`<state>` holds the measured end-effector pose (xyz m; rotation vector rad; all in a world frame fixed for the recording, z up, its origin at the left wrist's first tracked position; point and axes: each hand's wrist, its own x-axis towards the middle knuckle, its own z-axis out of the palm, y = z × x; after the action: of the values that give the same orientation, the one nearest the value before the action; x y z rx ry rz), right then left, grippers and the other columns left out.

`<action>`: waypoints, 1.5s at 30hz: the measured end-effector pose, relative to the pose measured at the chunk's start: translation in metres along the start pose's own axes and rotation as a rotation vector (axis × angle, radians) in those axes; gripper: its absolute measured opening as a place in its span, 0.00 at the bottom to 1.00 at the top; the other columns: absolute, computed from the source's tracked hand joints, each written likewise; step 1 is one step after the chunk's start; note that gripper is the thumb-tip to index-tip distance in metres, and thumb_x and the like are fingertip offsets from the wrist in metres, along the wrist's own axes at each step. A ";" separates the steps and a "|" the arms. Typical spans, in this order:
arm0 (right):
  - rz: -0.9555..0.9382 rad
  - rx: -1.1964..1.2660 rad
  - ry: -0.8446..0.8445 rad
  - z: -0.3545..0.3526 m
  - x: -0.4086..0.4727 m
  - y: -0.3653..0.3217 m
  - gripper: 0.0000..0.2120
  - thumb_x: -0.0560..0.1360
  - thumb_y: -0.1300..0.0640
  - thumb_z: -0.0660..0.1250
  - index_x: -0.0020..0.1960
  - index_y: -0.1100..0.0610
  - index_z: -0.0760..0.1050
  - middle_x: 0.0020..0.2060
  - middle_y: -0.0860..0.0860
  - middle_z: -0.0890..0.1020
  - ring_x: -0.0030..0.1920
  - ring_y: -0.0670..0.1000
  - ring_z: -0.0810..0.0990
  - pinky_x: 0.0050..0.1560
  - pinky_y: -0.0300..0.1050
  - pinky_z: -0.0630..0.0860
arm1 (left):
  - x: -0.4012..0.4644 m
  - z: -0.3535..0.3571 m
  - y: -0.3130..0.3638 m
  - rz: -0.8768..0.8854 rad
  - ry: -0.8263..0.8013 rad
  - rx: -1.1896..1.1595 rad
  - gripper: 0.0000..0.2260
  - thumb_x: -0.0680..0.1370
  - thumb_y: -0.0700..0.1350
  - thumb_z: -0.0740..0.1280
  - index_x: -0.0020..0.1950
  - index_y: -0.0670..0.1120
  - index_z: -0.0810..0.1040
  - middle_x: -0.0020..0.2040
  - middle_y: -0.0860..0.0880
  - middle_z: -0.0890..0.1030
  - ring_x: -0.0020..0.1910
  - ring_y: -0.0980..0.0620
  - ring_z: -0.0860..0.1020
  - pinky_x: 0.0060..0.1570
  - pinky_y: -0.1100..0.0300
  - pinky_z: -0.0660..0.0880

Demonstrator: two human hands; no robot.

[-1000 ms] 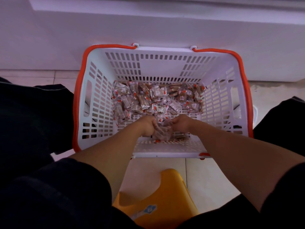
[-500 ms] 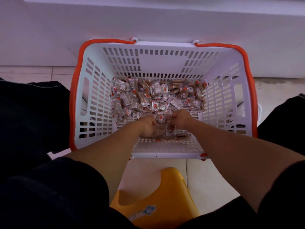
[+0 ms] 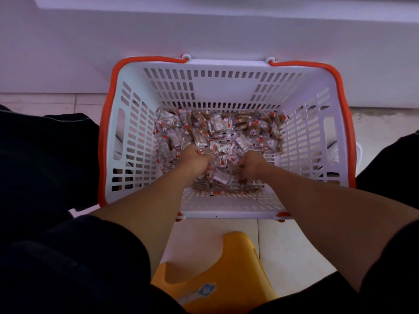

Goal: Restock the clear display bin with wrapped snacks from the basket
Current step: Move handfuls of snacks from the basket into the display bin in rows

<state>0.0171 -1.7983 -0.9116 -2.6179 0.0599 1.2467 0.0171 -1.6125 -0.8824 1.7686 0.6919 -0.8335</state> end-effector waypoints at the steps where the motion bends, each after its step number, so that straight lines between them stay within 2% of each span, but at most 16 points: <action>1: -0.009 0.027 0.004 -0.003 -0.002 0.002 0.07 0.72 0.61 0.72 0.48 0.63 0.83 0.39 0.55 0.79 0.44 0.51 0.78 0.51 0.44 0.79 | -0.003 -0.001 0.001 -0.021 -0.022 -0.022 0.30 0.78 0.40 0.71 0.76 0.41 0.60 0.44 0.44 0.81 0.28 0.54 0.83 0.25 0.62 0.76; 3: 0.015 0.200 0.034 -0.017 -0.011 0.004 0.06 0.70 0.65 0.74 0.46 0.64 0.81 0.39 0.56 0.79 0.46 0.53 0.80 0.50 0.46 0.79 | -0.009 -0.004 0.004 -0.043 -0.065 -0.060 0.35 0.79 0.40 0.69 0.80 0.45 0.52 0.45 0.43 0.80 0.28 0.52 0.82 0.24 0.63 0.75; 6: 0.041 0.716 -0.092 -0.060 -0.036 0.004 0.27 0.68 0.74 0.73 0.64 0.60 0.73 0.54 0.63 0.79 0.52 0.62 0.83 0.48 0.54 0.83 | -0.016 -0.010 0.016 -0.027 -0.122 -0.134 0.22 0.80 0.39 0.67 0.73 0.44 0.65 0.47 0.41 0.82 0.32 0.50 0.80 0.30 0.57 0.78; 9: -0.059 0.921 -0.319 -0.115 -0.069 -0.003 0.18 0.71 0.75 0.70 0.58 0.64 0.73 0.49 0.61 0.83 0.46 0.55 0.86 0.44 0.47 0.84 | -0.031 -0.017 0.047 0.037 -0.217 -0.269 0.11 0.81 0.40 0.65 0.63 0.45 0.74 0.50 0.43 0.81 0.34 0.51 0.78 0.32 0.57 0.75; 11: -0.146 0.939 -0.364 -0.147 -0.094 -0.010 0.13 0.71 0.75 0.68 0.53 0.64 0.76 0.42 0.56 0.85 0.41 0.50 0.86 0.37 0.39 0.81 | -0.050 -0.021 0.076 0.103 -0.300 -0.338 0.09 0.81 0.43 0.64 0.60 0.45 0.78 0.54 0.43 0.82 0.36 0.50 0.78 0.33 0.57 0.75; 13: -0.252 0.954 -0.347 -0.174 -0.125 -0.023 0.13 0.71 0.76 0.68 0.52 0.63 0.78 0.39 0.54 0.85 0.38 0.48 0.85 0.34 0.38 0.79 | -0.074 -0.027 0.108 0.173 -0.356 -0.386 0.11 0.81 0.45 0.62 0.59 0.44 0.80 0.51 0.43 0.82 0.37 0.49 0.78 0.34 0.58 0.74; 15: -0.382 0.970 -0.227 -0.197 -0.156 -0.037 0.14 0.68 0.74 0.71 0.52 0.65 0.77 0.42 0.58 0.84 0.41 0.52 0.84 0.39 0.42 0.80 | -0.099 -0.037 0.142 0.247 -0.392 -0.408 0.12 0.81 0.45 0.61 0.58 0.44 0.80 0.47 0.44 0.81 0.35 0.51 0.78 0.30 0.61 0.73; 17: -0.479 0.977 0.042 -0.217 -0.188 -0.050 0.20 0.62 0.70 0.76 0.52 0.68 0.77 0.47 0.65 0.84 0.46 0.58 0.83 0.49 0.52 0.81 | -0.127 -0.051 0.177 0.335 -0.395 -0.408 0.10 0.81 0.45 0.60 0.57 0.45 0.79 0.46 0.45 0.80 0.35 0.51 0.76 0.27 0.62 0.71; 20: -0.571 0.966 0.447 -0.245 -0.231 -0.064 0.21 0.57 0.66 0.80 0.47 0.66 0.77 0.44 0.68 0.83 0.42 0.59 0.84 0.40 0.50 0.83 | -0.173 -0.076 0.226 0.480 -0.355 -0.383 0.08 0.82 0.45 0.60 0.54 0.45 0.78 0.37 0.48 0.79 0.31 0.53 0.75 0.28 0.61 0.68; 24: -0.726 0.911 0.715 -0.278 -0.263 -0.074 0.26 0.56 0.62 0.80 0.50 0.69 0.75 0.40 0.67 0.83 0.36 0.57 0.84 0.36 0.44 0.82 | -0.221 -0.097 0.247 0.559 -0.379 -0.362 0.09 0.83 0.46 0.61 0.53 0.46 0.79 0.35 0.50 0.82 0.29 0.54 0.76 0.28 0.63 0.72; 28: -0.803 0.753 0.849 -0.287 -0.267 -0.084 0.23 0.55 0.56 0.80 0.45 0.59 0.74 0.35 0.51 0.85 0.34 0.47 0.84 0.36 0.38 0.80 | -0.238 -0.100 0.258 0.613 -0.440 -0.425 0.16 0.82 0.53 0.61 0.58 0.43 0.80 0.42 0.45 0.83 0.30 0.53 0.77 0.29 0.61 0.77; 30: -0.805 0.637 0.944 -0.291 -0.264 -0.086 0.24 0.56 0.51 0.79 0.48 0.55 0.76 0.39 0.44 0.84 0.37 0.42 0.84 0.39 0.36 0.79 | -0.241 -0.097 0.268 0.649 -0.464 -0.391 0.18 0.79 0.58 0.64 0.58 0.45 0.81 0.41 0.46 0.83 0.32 0.53 0.77 0.31 0.61 0.77; 32: -0.791 0.530 0.951 -0.297 -0.263 -0.086 0.28 0.59 0.47 0.77 0.56 0.50 0.75 0.45 0.40 0.81 0.42 0.43 0.84 0.44 0.43 0.82 | -0.241 -0.094 0.276 0.683 -0.425 -0.379 0.15 0.78 0.56 0.67 0.56 0.46 0.80 0.36 0.46 0.82 0.29 0.53 0.77 0.28 0.62 0.76; 35: -0.799 0.441 0.857 -0.307 -0.265 -0.084 0.33 0.63 0.44 0.74 0.65 0.45 0.67 0.47 0.37 0.75 0.43 0.48 0.82 0.43 0.54 0.82 | -0.236 -0.094 0.282 0.734 -0.372 -0.397 0.07 0.78 0.50 0.69 0.48 0.47 0.80 0.31 0.47 0.81 0.24 0.54 0.75 0.22 0.64 0.72; 40: -0.836 0.427 0.731 -0.314 -0.271 -0.084 0.32 0.68 0.60 0.78 0.62 0.41 0.65 0.42 0.35 0.75 0.34 0.47 0.82 0.26 0.48 0.81 | -0.231 -0.094 0.288 0.837 -0.338 -0.314 0.04 0.80 0.46 0.66 0.49 0.47 0.79 0.35 0.48 0.81 0.25 0.52 0.75 0.22 0.61 0.72; 45: -0.876 0.526 0.969 -0.328 -0.277 -0.080 0.27 0.60 0.57 0.82 0.53 0.45 0.74 0.44 0.45 0.80 0.29 0.51 0.81 0.22 0.47 0.78 | -0.233 -0.093 0.295 0.875 -0.375 -0.412 0.05 0.81 0.43 0.64 0.51 0.47 0.80 0.37 0.45 0.82 0.28 0.50 0.78 0.25 0.59 0.76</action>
<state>0.1016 -1.8154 -0.4839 -2.0873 -0.4621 -0.3119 0.1267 -1.6348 -0.5114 1.2857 -0.1742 -0.3518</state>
